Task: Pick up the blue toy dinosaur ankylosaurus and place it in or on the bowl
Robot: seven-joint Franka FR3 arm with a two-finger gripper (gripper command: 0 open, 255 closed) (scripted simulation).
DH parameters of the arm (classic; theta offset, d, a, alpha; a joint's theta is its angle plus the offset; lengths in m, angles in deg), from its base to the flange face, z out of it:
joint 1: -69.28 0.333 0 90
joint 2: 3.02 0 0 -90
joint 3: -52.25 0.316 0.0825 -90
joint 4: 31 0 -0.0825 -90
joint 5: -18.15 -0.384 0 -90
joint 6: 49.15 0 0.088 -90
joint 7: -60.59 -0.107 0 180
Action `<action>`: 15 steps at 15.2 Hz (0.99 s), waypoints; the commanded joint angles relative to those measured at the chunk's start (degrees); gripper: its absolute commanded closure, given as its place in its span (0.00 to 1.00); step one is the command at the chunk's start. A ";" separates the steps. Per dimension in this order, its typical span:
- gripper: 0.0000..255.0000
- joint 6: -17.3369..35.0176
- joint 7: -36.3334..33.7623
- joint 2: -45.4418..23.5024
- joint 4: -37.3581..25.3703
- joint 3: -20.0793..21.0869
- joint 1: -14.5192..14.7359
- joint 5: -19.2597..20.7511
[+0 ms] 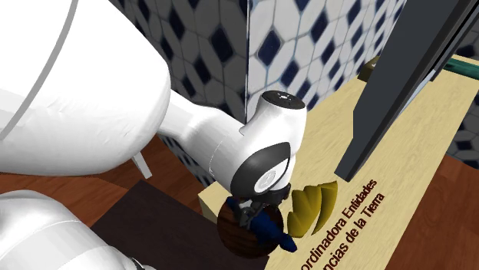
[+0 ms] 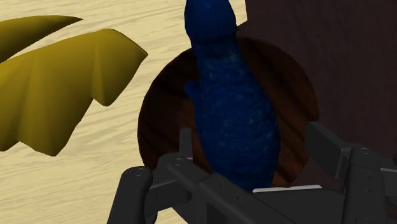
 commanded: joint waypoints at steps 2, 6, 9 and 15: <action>0.00 0.00 0.00 0.00 0.00 0.00 0.00 0.00; 0.00 -5.48 -0.44 3.93 -1.63 1.33 -0.25 -0.01; 0.00 -10.12 -0.62 6.86 -3.37 2.54 -0.32 -0.37; 0.00 -10.12 -0.62 6.86 -3.37 2.54 -0.33 -0.37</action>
